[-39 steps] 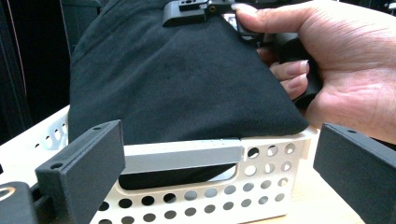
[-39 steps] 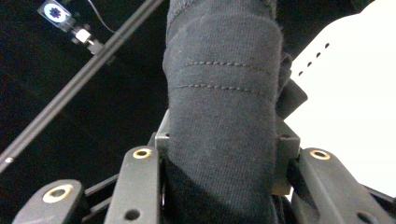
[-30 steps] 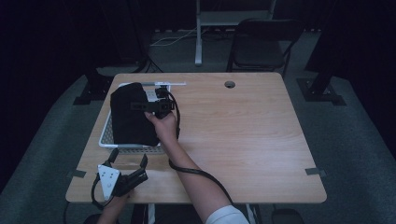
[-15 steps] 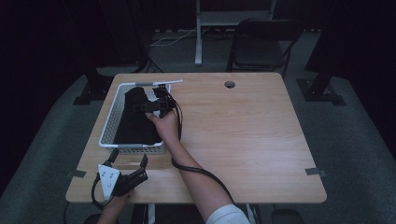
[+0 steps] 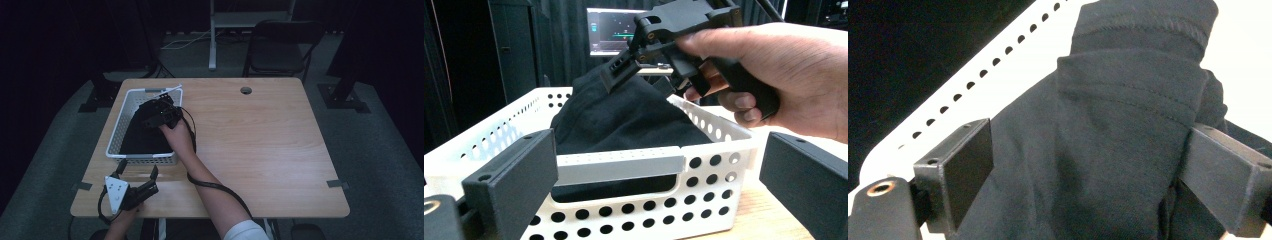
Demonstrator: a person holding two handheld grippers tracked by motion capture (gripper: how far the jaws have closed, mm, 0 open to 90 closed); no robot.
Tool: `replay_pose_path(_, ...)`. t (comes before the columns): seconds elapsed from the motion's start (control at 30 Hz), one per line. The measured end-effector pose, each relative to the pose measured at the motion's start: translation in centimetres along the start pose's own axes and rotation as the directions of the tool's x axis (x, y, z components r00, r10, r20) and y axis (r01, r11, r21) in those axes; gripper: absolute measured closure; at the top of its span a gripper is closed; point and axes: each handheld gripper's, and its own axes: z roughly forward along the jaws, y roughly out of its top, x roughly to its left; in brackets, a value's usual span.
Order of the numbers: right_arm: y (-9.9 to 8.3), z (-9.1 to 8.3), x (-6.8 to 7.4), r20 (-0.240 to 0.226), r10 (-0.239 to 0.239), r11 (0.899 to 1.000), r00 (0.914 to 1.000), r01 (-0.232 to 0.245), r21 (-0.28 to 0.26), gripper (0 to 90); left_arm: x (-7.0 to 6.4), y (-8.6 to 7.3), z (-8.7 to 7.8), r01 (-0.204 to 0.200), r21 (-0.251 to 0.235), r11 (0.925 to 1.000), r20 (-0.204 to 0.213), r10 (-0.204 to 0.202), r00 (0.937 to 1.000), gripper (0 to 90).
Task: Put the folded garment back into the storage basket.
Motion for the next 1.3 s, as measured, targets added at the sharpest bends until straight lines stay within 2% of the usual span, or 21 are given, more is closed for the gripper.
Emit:
replay_pose_path(0.2,0.0,-0.6,0.3,0.0,-0.042,0.999,0.9991,0.042,0.009,8.4,0.0,0.0,0.0,0.0,0.0,1.0,0.0,0.0,1.0,3.4)
replay_pose_path(0.23,0.0,-0.5,0.4,-0.02,-0.068,0.997,0.9975,0.068,0.021,1.0,0.0,0.0,0.0,0.0,0.0,1.0,0.0,0.0,1.0,3.4)
replay_pose_path(0.27,0.0,-0.5,0.6,-0.033,-0.091,0.995,0.9953,0.092,0.023,0.6,0.0,0.0,0.0,0.0,0.0,1.0,0.0,0.0,1.0,3.3)
replay_pose_path(0.33,-0.1,-0.7,1.2,-0.027,-0.137,0.99,0.9902,0.138,0.036,0.6,0.0,0.0,0.0,0.0,0.001,1.0,0.0,0.0,1.0,3.4)
replay_pose_path(0.47,-0.3,-1.5,1.7,-0.039,-0.158,0.987,0.9867,0.158,0.0,0.6,0.0,0.0,0.0,0.0,0.001,1.0,0.0,0.0,1.0,3.4)
replay_pose_path(0.6,-0.4,-2.1,2.3,-0.102,-0.187,0.982,0.9771,0.185,-0.025,0.6,0.0,0.0,0.0,0.0,0.001,1.0,0.0,0.0,1.0,3.4)
replay_pose_path(0.63,-0.4,-2.1,2.3,-0.102,-0.187,0.982,0.9771,0.185,-0.025,0.6,0.0,0.0,0.0,0.0,0.001,1.0,0.0,0.0,1.0,3.4)
replay_pose_path(0.7,-0.5,-2.6,2.5,-0.137,-0.2,0.98,0.9702,0.194,-0.052,0.6,0.0,0.0,0.0,0.0,0.002,1.0,0.0,0.0,1.0,3.4)
replay_pose_path(0.8,-0.5,-2.7,2.3,-0.157,-0.198,0.979,0.9675,0.189,-0.072,0.6,0.0,0.0,0.0,0.0,0.003,1.0,0.0,0.0,1.0,3.4)
replay_pose_path(0.93,-0.6,-2.7,2.1,-0.167,-0.192,0.98,0.9671,0.18,-0.086,0.6,0.0,0.0,0.0,0.0,0.003,1.0,0.0,0.0,1.0,3.4)
replay_pose_path(1.1,-0.7,-2.8,2.1,-0.168,-0.198,0.976,0.9658,0.178,-0.124,0.6,0.0,0.0,0.0,0.0,0.002,1.0,0.0,0.0,1.0,3.4)
replay_pose_path(1.17,-0.8,-3.0,2.1,-0.156,-0.207,0.971,0.9658,0.185,-0.149,0.6,0.0,0.0,0.0,0.001,0.002,1.0,-0.001,-0.001,1.0,3.4)
replay_pose_path(1.2,-1.0,-3.1,2.1,-0.147,-0.208,0.967,0.967,0.181,-0.179,0.6,0.0,0.0,0.0,0.001,0.0,1.0,-0.001,-0.001,1.0,3.4)
replay_pose_path(1.27,-1.3,-3.1,2.0,-0.156,-0.212,0.963,0.9648,0.179,-0.204,0.6,0.0,0.0,0.0,0.001,-0.001,1.0,0.0,-0.001,1.0,3.4)
replay_pose_path(1.3,-1.5,-3.2,2.0,-0.155,-0.224,0.957,0.9621,0.187,-0.221,0.6,0.0,0.0,0.0,0.0,-0.002,1.0,0.0,0.0,1.0,3.4)
